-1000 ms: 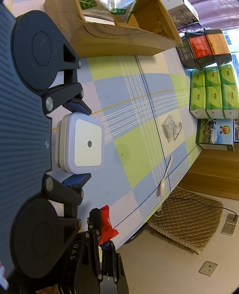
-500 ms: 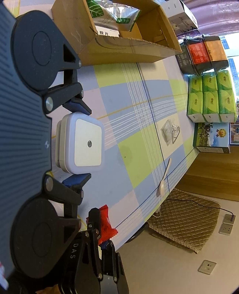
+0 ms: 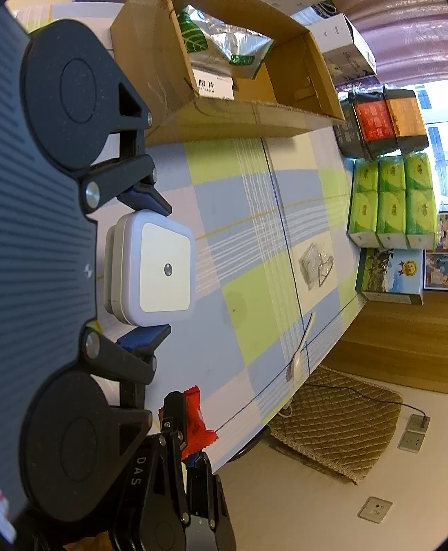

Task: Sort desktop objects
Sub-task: 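Carry the plug device with the left tool while the right tool carries the candy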

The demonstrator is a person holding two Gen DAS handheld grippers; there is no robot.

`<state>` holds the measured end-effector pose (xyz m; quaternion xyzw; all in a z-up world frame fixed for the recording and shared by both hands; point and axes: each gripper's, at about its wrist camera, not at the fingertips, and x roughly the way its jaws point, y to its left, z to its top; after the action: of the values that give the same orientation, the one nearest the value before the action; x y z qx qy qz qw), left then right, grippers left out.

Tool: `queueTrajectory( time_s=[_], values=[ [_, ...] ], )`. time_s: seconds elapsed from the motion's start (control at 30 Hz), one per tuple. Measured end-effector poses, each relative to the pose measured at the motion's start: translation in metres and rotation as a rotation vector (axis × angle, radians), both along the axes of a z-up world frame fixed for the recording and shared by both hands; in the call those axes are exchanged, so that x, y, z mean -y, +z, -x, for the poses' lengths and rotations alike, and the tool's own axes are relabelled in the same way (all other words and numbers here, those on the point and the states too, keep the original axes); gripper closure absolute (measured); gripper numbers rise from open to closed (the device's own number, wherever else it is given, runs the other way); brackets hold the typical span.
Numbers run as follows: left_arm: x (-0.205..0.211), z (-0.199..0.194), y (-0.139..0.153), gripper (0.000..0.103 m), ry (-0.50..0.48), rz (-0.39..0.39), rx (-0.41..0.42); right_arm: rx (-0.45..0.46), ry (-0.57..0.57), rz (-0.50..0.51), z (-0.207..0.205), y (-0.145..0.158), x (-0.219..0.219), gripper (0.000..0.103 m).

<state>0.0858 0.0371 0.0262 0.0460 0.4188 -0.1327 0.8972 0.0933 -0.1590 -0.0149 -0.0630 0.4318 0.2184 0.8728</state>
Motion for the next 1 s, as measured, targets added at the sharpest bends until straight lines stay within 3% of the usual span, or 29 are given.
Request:
queueTrajectory(
  time_s=[1.0],
  values=[
    [-0.074,0.023,0.017,0.041,0.145,0.005,0.033,0.013,0.121,-0.008,0.004,0.009,-0.066,0.087]
  ],
)
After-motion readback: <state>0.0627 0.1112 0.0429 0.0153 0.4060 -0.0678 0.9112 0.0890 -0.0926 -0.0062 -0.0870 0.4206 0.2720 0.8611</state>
